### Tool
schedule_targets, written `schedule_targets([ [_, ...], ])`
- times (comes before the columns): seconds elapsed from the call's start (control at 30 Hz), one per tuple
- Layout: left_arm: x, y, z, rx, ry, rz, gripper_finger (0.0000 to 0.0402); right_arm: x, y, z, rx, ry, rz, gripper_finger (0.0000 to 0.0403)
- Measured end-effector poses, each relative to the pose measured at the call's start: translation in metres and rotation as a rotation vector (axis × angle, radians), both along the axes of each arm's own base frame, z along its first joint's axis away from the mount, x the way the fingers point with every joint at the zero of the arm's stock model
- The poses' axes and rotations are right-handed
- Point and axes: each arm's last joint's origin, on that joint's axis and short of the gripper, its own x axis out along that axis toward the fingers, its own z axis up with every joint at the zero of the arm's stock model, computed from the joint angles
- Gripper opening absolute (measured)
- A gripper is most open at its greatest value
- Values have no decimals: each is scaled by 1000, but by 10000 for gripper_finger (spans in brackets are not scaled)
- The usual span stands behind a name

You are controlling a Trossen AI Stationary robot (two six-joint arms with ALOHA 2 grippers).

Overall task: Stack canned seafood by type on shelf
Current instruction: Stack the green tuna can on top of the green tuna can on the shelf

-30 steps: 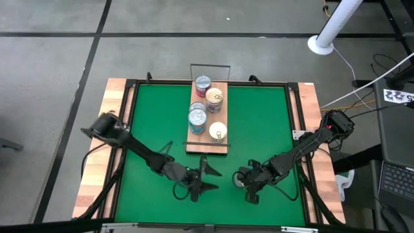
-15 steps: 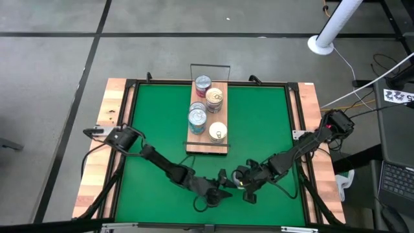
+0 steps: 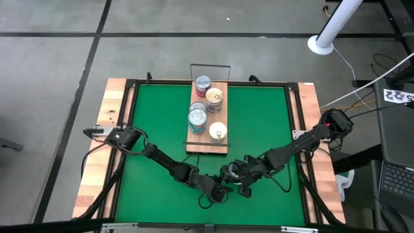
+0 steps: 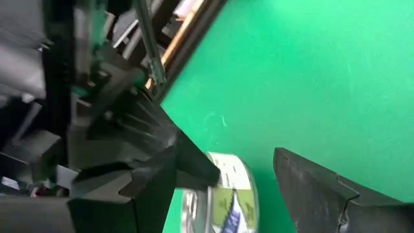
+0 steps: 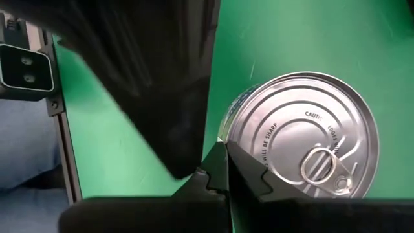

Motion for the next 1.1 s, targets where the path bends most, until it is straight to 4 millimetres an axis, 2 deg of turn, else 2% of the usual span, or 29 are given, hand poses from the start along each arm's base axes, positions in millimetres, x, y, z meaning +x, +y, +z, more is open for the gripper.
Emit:
schedule_targets([
  [0.33,-6,0,-10,39,92,60,253,0,2,1,37,1,14,0],
  [0.8,-5,3,-10,30,91,70,249,5,6,5,91,-53,29,0],
  [0.9,-5,2,-10,30,91,68,226,5,6,5,97,-49,34,0],
  [1.1,-6,1,-10,9,97,70,145,5,6,5,104,-45,39,0],
])
